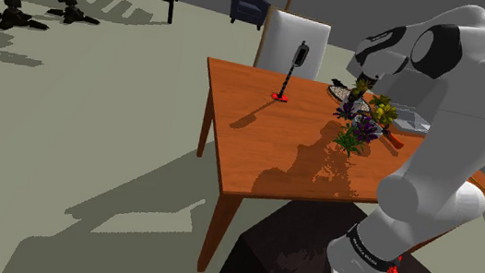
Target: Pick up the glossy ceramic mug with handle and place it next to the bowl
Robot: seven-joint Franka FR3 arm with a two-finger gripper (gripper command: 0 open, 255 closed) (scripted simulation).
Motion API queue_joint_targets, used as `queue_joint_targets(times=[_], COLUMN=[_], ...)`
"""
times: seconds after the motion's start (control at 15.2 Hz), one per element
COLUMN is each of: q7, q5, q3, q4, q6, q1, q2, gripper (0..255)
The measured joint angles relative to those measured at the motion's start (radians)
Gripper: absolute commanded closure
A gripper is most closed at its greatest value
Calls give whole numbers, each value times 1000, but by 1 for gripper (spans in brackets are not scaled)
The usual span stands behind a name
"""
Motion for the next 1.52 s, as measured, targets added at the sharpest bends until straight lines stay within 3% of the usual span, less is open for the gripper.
queue_joint_targets(times=[0.66, 0.73, 1.12, 1.52], q7=[-12, -12, -12, 9], q5=[15, 15, 15, -17], q3=[7, 7, 7, -8], q4=[-35, -35, -35, 7], q6=[56, 56, 56, -38], q1=[-4, -4, -4, 6], q2=[24, 24, 23, -36], gripper=[255, 0, 0, 0])
